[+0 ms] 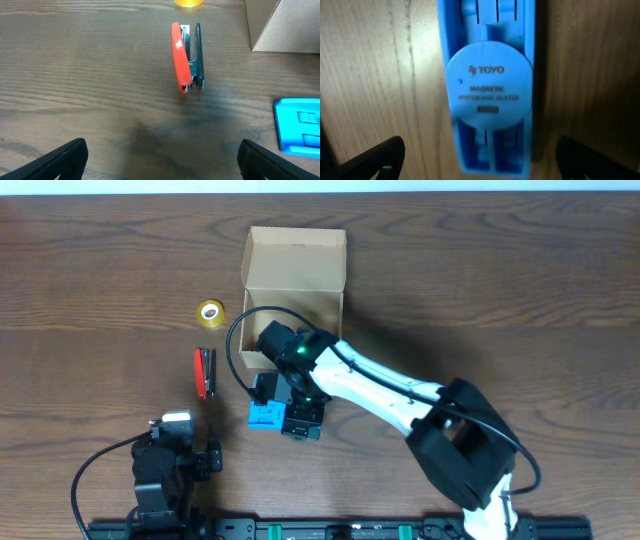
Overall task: Pack container
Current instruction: 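Move the right gripper to the blue duster and grasp it, then carry the blue duster into the cardboard box and release it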
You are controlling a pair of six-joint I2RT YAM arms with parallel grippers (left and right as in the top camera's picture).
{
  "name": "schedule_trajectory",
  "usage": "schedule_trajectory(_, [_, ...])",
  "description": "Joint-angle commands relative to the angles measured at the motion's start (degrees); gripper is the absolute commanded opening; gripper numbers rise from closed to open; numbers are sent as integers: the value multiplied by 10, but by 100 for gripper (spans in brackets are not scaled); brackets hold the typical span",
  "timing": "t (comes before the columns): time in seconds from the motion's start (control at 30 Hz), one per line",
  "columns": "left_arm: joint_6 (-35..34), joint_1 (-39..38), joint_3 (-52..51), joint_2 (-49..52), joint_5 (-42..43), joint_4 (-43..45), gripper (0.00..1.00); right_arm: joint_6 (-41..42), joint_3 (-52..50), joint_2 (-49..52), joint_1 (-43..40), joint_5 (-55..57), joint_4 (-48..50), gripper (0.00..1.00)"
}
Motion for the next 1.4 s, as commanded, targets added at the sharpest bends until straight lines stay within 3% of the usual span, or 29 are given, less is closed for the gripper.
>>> schedule_trajectory(0.0, [-2,-2,-9,-4,-3,-2,95,-18,-3,19,11,1,4,96])
schedule_trajectory(0.17, [-2,-2,-9,-4,-3,-2,96,-17,-3,42,12,7,19,95])
schedule_trajectory(0.27, [-2,-2,-9,-4,-3,-2,95,-17,-3,52,12,16,21,85])
schedule_trajectory(0.43, [-2,-2,-9,-4,-3,-2,95,-17,-3,58,12,16,21,58])
schedule_trajectory(0.57, [-2,-2,-9,-4,-3,-2,95,-11,-3,58,13,17,21,22])
schedule_trajectory(0.63, [-2,-2,-9,-4,-3,-2,95,1,1,57,13,16,20,16])
schedule_trajectory(0.83, [-2,-2,-9,-4,-3,-2,96,14,52,56,14,16,-17,8])
schedule_trajectory(1.17, [-2,-2,-9,-4,-3,-2,95,14,250,55,13,19,-128,5])
schedule_trajectory(1.37, [-2,-2,-9,-4,-3,-2,95,39,344,55,11,104,-159,5])
